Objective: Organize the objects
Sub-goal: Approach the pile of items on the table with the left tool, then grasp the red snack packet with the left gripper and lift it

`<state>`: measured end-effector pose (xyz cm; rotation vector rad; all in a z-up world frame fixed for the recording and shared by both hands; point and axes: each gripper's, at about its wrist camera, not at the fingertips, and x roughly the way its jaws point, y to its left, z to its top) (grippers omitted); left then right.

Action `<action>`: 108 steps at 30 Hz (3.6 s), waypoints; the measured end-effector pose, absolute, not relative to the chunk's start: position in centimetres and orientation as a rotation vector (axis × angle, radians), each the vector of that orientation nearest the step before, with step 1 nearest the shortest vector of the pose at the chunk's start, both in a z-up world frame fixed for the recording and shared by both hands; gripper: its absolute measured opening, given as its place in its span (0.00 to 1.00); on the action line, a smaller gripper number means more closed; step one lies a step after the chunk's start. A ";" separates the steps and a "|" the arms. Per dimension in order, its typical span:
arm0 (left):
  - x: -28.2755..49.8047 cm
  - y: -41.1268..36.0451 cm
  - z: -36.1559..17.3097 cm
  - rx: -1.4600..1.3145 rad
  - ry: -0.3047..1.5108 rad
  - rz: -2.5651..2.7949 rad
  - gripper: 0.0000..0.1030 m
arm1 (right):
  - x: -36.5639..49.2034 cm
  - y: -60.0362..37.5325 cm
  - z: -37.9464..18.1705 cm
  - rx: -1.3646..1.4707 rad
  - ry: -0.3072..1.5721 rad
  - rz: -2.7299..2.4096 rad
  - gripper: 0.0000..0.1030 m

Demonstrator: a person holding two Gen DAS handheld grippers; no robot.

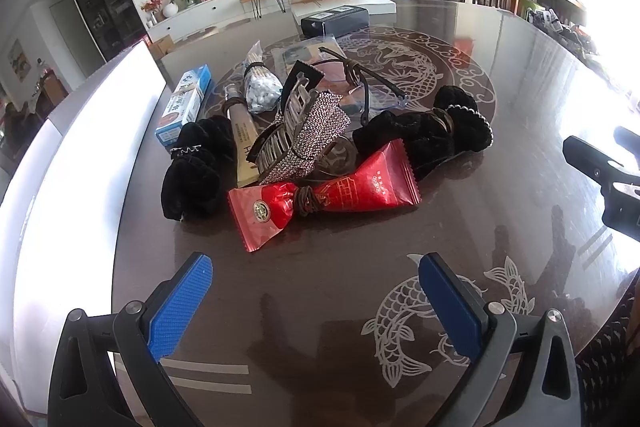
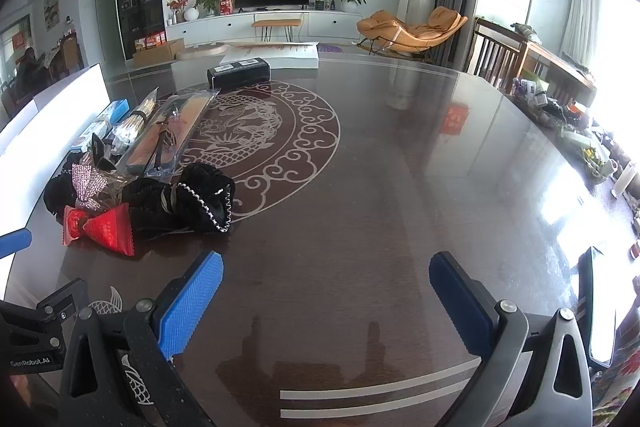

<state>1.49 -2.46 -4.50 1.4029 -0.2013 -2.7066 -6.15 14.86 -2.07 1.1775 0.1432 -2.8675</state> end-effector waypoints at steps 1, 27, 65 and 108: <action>1.5 -2.5 -4.5 1.404 -0.202 -2.707 1.00 | -6.1 14.9 -2.1 1.178 0.144 -2.867 1.00; 1.5 -2.4 -4.9 1.417 -0.202 -2.705 1.00 | -6.2 15.1 -2.2 1.182 0.139 -2.866 1.00; 2.6 -5.5 -6.1 1.467 -0.149 -2.645 1.00 | -6.3 15.3 -2.6 1.210 0.128 -2.854 1.00; -0.1 -3.8 -4.9 1.504 -0.264 -2.801 1.00 | -6.7 15.2 -3.2 1.250 0.108 -2.821 1.00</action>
